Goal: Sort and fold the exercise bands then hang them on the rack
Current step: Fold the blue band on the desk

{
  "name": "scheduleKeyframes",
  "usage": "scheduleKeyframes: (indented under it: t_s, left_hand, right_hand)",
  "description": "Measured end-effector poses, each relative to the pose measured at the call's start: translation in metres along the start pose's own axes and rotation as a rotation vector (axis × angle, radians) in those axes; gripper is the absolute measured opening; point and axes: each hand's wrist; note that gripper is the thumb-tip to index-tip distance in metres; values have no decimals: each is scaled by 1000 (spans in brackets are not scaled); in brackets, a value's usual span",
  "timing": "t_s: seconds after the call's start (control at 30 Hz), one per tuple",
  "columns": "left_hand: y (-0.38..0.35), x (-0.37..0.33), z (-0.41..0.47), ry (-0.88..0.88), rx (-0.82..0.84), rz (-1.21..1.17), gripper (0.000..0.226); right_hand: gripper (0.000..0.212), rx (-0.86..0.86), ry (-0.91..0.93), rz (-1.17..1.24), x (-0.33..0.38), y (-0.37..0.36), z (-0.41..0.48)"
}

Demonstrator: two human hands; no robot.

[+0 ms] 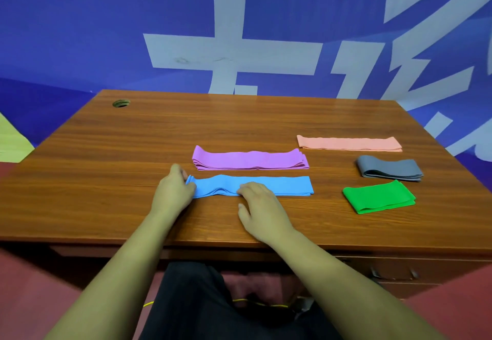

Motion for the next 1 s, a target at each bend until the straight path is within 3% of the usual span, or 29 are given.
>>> scheduleKeyframes:
  t_s: [0.1,0.2,0.3,0.37,0.4,0.5,0.6,0.8,1.0]
  left_hand:
    - [8,-2,-1,-53,-10,-146,17]
    - [12,-8,-3,-104,75,-469,21]
    - [10,-22,-11,-174,200,-669,24]
    - [6,-30,-16,-203,294,-732,29]
    - [4,-31,-17,-209,340,-739,33]
    - [2,-28,-18,-260,425,-632,42]
    - [0,-25,-18,-316,455,-601,30]
    - [-5,-30,-19,-379,409,-534,31]
    - [-12,-35,-13,-460,308,-448,31]
  right_hand:
    - [34,32,11,-1,-1,7,6]
    - [31,-12,-29,152,6,18,18]
    - [17,-79,-295,742,30,31,40]
    - [31,-1,-538,1164,42,36,52]
    - [40,8,-609,1258,42,36,55]
    - [51,12,-645,1306,35,36,57]
    - [39,38,-690,1353,28,38,57]
    - [26,37,-823,1336,17,41,64]
    - [19,86,-766,1296,12,43,65]
Point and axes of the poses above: each hand's wrist, its own z-axis towards the middle knuckle, its own y-axis out of the back of the hand, x = y × z, and after that the axes turned 4 degrees about y, right-handed
